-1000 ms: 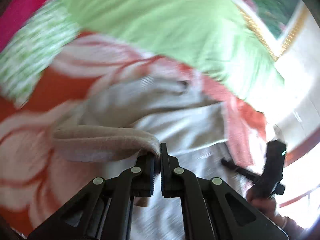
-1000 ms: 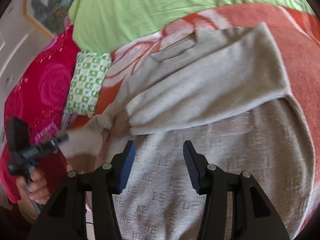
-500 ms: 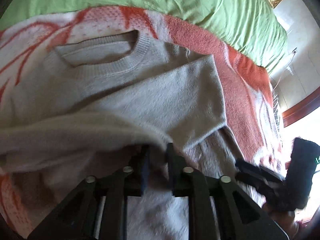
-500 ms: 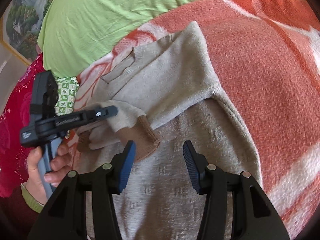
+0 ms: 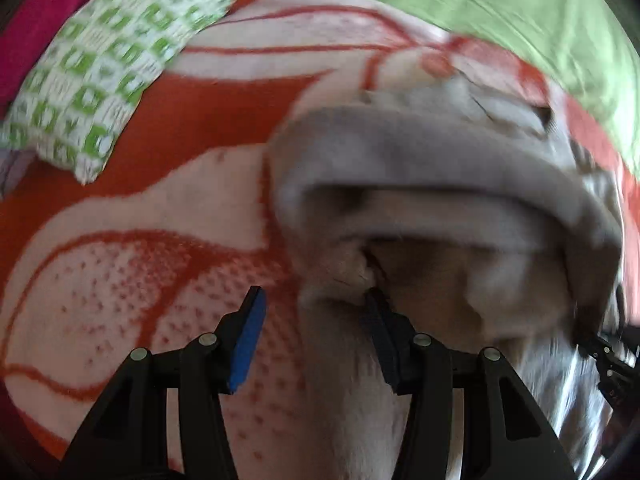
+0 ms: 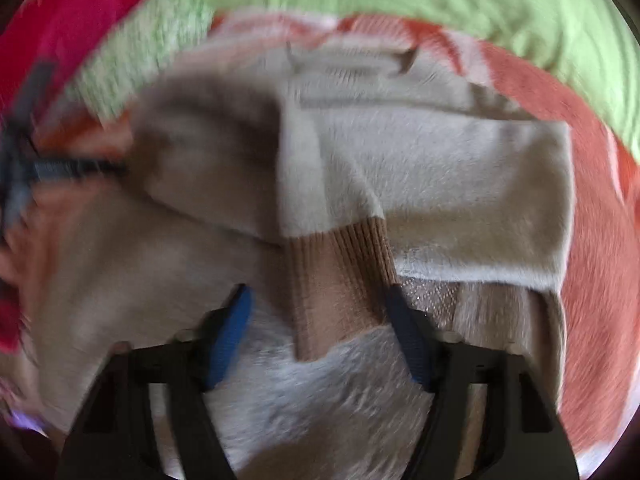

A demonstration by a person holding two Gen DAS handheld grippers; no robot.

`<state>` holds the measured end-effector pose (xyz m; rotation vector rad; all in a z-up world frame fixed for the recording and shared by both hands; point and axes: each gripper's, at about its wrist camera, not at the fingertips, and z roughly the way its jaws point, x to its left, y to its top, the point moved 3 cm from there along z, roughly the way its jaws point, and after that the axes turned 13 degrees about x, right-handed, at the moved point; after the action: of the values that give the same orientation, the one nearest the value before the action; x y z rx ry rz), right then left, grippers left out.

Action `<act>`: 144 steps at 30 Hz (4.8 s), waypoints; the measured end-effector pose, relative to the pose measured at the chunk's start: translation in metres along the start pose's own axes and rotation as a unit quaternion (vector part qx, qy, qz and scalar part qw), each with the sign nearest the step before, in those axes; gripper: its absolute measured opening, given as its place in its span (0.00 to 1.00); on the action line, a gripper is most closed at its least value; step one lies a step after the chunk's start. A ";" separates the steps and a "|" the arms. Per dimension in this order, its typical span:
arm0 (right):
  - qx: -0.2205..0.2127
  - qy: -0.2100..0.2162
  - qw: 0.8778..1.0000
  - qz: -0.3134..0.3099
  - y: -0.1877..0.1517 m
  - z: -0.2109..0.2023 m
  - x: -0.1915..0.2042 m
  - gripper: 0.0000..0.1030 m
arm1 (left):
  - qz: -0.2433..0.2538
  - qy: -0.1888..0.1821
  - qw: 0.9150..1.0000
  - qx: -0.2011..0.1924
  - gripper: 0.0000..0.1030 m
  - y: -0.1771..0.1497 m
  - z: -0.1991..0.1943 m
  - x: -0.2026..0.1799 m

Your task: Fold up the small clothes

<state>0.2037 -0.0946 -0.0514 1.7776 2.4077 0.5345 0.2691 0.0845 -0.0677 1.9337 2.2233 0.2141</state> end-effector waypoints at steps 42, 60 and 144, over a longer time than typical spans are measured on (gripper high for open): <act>-0.195 0.357 0.900 0.156 0.061 -0.148 -0.157 0.05 | -0.012 -0.064 0.996 -0.064 0.17 0.004 -0.033 0.000; -0.156 0.323 0.931 0.074 0.065 -0.104 -0.138 0.05 | 0.074 -0.017 0.997 -0.035 0.32 0.001 -0.025 -0.011; 0.067 -0.059 0.983 0.161 0.009 -0.046 -0.174 0.02 | -0.110 0.051 0.993 0.011 0.44 -0.034 0.008 0.026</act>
<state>0.2535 -0.2659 -0.0275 2.2053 2.1363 0.2875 0.2351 0.1052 -0.0845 1.7059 2.4914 0.2613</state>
